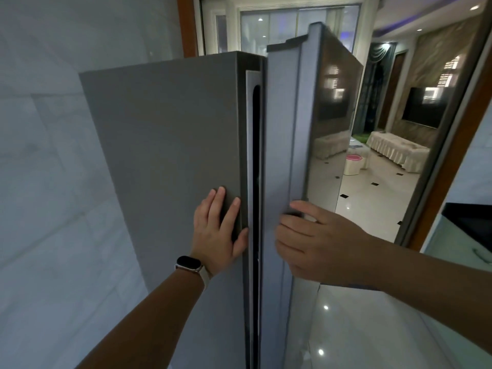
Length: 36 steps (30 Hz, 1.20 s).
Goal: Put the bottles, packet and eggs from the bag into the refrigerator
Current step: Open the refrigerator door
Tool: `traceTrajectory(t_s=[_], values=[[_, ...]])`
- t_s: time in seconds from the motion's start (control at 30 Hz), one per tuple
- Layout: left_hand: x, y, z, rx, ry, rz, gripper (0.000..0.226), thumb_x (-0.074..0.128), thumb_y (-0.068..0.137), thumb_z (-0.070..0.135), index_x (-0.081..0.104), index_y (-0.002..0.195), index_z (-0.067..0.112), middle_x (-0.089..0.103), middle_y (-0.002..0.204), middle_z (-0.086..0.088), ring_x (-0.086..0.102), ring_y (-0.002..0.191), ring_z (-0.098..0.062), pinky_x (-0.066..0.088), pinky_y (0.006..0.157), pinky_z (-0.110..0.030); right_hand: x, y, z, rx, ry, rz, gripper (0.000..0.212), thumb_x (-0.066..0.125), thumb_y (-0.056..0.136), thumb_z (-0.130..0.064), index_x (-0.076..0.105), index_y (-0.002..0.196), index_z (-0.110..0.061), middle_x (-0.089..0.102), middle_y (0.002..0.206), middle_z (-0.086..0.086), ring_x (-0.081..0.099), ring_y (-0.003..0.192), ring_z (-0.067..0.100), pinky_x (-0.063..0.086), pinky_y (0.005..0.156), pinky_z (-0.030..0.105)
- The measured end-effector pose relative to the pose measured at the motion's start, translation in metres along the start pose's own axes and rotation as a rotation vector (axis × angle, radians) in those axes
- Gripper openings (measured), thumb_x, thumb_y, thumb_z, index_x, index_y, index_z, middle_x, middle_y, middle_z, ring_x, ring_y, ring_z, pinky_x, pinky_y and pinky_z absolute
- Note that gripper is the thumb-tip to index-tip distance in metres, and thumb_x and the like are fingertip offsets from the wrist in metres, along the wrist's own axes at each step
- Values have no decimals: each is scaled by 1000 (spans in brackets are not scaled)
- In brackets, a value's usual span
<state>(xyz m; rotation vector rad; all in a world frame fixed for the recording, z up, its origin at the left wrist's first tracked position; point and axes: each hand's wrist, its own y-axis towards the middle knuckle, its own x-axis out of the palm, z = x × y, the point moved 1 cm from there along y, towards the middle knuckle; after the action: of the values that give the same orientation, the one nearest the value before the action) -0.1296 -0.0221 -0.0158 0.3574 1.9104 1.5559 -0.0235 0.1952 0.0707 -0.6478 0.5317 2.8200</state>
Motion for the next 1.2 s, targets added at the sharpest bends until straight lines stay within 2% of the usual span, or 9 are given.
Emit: traceTrajectory(t_s=[0.13,0.23,0.37,0.43,0.57,0.8,0.97,1.07,1.2], values=[[-2,2,6,-42,-12,-10,57,51,93,36,34,142,12,29,148,-22,30,137,-44,35,107,-61,-9,-23,4,32,1,8,20,51,93,-24,66,93,-11,67,100,10,62,98,28,31,110,45],[-10,5,13,-60,-71,14,55,57,89,30,39,137,8,30,147,-22,31,137,-44,29,113,-54,-13,-34,-1,71,14,-15,19,51,94,-22,65,96,-10,66,106,13,58,106,30,18,117,44],[-24,20,39,108,-163,27,56,62,87,27,41,135,7,34,144,-22,36,133,-44,29,115,-48,-21,-46,-8,121,22,-93,25,44,98,-23,64,107,-9,63,118,15,46,122,31,12,120,43],[-27,30,53,136,-195,4,55,61,89,29,42,136,7,36,144,-22,39,134,-43,33,112,-52,-24,-50,-10,142,26,-117,27,42,98,-22,63,109,-8,62,120,15,45,124,31,12,119,44],[-26,47,71,127,-255,-105,55,50,98,40,38,143,9,39,150,-19,37,140,-37,32,112,-55,-30,-60,-15,200,33,-124,27,45,97,-25,63,109,-9,64,119,14,47,123,30,17,117,44],[-14,53,110,239,-355,-239,73,55,96,48,25,150,8,29,157,-18,28,147,-33,33,113,-53,-47,-91,-24,391,-12,-97,24,62,86,-30,67,99,-11,67,108,14,57,113,30,29,111,47],[-4,64,137,297,-238,-258,68,57,95,50,37,151,17,29,158,-19,27,147,-35,29,113,-56,-57,-126,-31,560,-40,-50,33,60,87,-31,58,114,-12,55,120,16,52,115,33,31,111,53],[-3,75,154,308,-160,-214,65,62,90,42,44,148,18,35,156,-18,32,145,-32,28,112,-59,-60,-148,-35,696,-76,-62,46,63,86,-33,54,125,-12,47,127,17,50,118,37,32,111,57],[7,90,172,323,-192,-168,63,66,86,33,49,145,16,39,153,-19,33,142,-34,32,109,-58,-60,-174,-39,844,-69,-67,51,65,85,-31,53,129,-10,45,133,20,49,123,43,33,110,59]])
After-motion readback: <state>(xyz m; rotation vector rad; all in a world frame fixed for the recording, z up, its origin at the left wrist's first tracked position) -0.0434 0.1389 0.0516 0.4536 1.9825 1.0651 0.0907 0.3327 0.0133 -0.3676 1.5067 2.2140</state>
